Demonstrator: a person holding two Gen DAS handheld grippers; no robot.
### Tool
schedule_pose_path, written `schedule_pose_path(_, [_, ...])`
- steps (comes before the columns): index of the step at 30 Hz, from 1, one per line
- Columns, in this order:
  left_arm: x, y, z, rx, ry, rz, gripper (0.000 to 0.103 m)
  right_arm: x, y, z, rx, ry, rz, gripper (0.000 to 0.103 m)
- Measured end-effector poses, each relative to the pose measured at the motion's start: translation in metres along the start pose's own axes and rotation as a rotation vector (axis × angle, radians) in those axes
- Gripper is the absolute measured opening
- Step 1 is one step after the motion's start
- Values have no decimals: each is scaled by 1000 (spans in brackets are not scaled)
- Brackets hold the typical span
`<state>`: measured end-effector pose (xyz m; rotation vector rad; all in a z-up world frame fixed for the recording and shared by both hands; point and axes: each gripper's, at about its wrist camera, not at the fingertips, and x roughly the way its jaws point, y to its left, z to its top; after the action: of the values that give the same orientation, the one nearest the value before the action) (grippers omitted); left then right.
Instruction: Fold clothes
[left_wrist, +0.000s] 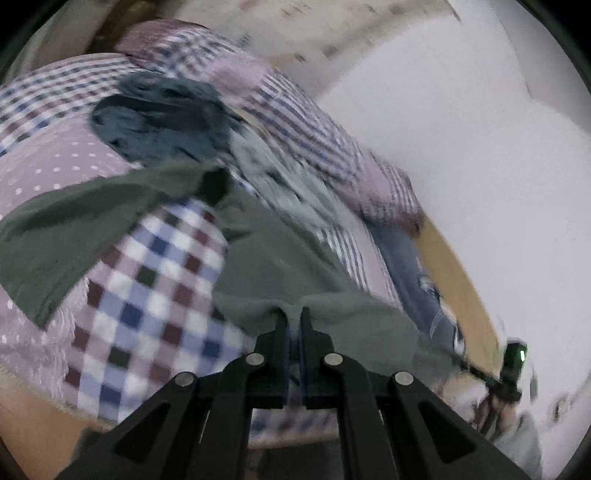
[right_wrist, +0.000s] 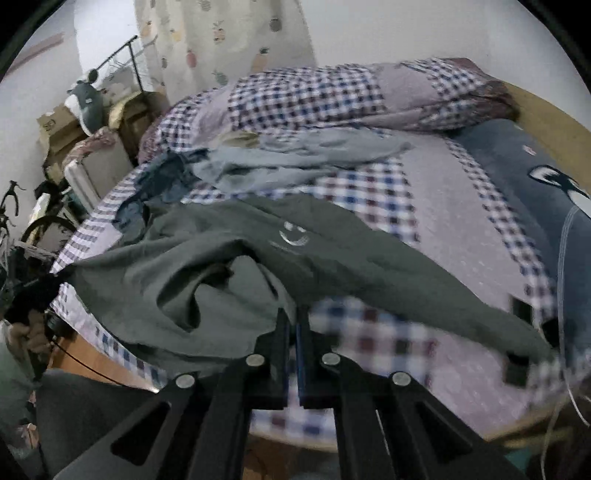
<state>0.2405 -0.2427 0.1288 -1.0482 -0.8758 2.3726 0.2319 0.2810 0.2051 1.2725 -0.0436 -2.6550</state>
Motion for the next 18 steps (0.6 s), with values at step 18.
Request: schedule_pose_path(18, [-44,-8,-78,-41,176,119,5,-11,-30,-117,-11,356,-71,5])
